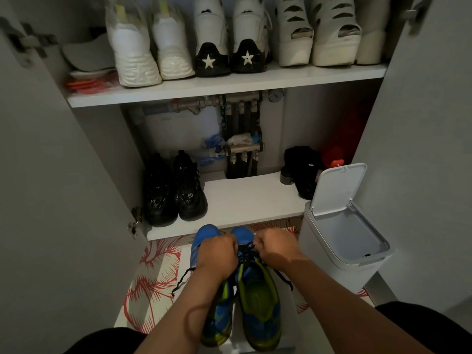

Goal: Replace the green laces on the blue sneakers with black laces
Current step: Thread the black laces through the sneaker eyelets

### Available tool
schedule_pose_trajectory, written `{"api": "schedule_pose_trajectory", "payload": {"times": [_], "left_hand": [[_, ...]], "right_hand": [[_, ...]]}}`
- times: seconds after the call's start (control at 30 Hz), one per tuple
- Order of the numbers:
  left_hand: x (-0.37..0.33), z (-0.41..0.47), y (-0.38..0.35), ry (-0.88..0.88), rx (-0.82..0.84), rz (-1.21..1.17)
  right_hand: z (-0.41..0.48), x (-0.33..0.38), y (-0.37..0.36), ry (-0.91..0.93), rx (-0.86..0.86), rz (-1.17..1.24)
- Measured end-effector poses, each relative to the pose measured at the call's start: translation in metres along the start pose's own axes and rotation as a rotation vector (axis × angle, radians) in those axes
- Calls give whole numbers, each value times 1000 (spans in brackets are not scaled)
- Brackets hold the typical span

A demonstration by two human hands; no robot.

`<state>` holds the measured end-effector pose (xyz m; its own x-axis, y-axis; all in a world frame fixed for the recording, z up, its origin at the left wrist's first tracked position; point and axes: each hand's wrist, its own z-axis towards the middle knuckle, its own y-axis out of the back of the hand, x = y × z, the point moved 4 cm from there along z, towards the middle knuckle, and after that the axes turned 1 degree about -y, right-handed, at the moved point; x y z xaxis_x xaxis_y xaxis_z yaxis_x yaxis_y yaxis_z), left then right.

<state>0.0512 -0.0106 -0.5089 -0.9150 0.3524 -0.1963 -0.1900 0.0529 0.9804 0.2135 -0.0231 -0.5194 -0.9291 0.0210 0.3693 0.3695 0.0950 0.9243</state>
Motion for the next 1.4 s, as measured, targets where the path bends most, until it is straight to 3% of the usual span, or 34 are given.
{"api": "schedule_pose_trajectory", "payload": {"times": [0.13, 0.33, 0.47, 0.7, 0.8, 0.9, 1.07, 1.4], "left_hand": [[2, -1, -3, 75, -14, -38], [10, -2, 1, 65, 18, -248], [7, -7, 0, 4, 61, -252], [-3, -8, -4, -61, 41, -67], [-4, -7, -6, -38, 70, -18], [2, -6, -4, 6, 72, -94], [6, -10, 0, 3, -17, -291], [2, -14, 1, -31, 42, -263]], "right_hand": [[-2, -4, 0, -119, 4, 68], [-7, -6, 8, -21, 31, 82], [-10, 0, 11, 62, 125, 92], [-10, 9, 8, 118, 133, -31], [-12, 6, 5, 62, 89, -65], [-14, -1, 8, -16, 41, -20], [-17, -4, 20, 4, 9, 38], [-21, 3, 19, 113, 79, -19]]}}
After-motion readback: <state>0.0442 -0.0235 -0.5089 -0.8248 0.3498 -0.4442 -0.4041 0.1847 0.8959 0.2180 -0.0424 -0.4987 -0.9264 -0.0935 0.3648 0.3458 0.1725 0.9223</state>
